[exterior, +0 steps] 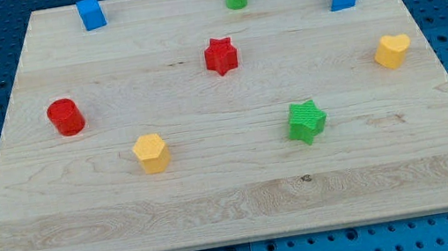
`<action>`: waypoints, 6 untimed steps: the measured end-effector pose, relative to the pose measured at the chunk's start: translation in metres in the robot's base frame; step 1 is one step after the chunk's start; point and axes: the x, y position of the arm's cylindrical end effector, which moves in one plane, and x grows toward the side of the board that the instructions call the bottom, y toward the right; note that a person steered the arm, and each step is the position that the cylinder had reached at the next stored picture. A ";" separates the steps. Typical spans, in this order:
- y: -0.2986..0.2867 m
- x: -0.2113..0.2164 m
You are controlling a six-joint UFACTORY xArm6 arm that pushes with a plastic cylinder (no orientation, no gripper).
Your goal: Slightly push the blue cube to the right side
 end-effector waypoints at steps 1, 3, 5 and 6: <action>-0.025 0.009; -0.033 0.037; -0.048 0.041; -0.052 0.036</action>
